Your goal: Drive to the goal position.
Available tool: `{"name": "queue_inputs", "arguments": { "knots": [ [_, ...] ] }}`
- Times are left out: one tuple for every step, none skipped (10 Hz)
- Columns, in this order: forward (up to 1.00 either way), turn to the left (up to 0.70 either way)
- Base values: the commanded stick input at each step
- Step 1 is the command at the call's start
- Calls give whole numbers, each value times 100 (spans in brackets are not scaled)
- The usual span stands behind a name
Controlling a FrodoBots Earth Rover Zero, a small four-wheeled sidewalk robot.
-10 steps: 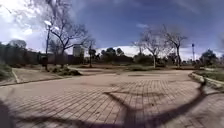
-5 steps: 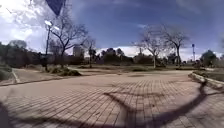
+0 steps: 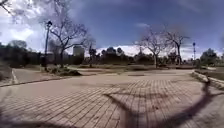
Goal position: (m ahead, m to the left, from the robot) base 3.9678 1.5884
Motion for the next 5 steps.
{"name": "queue_inputs", "arguments": {
  "knots": [
    [100, 0],
    [100, 0],
    [100, 0],
    [100, 0],
    [100, 0]
  ]
}}
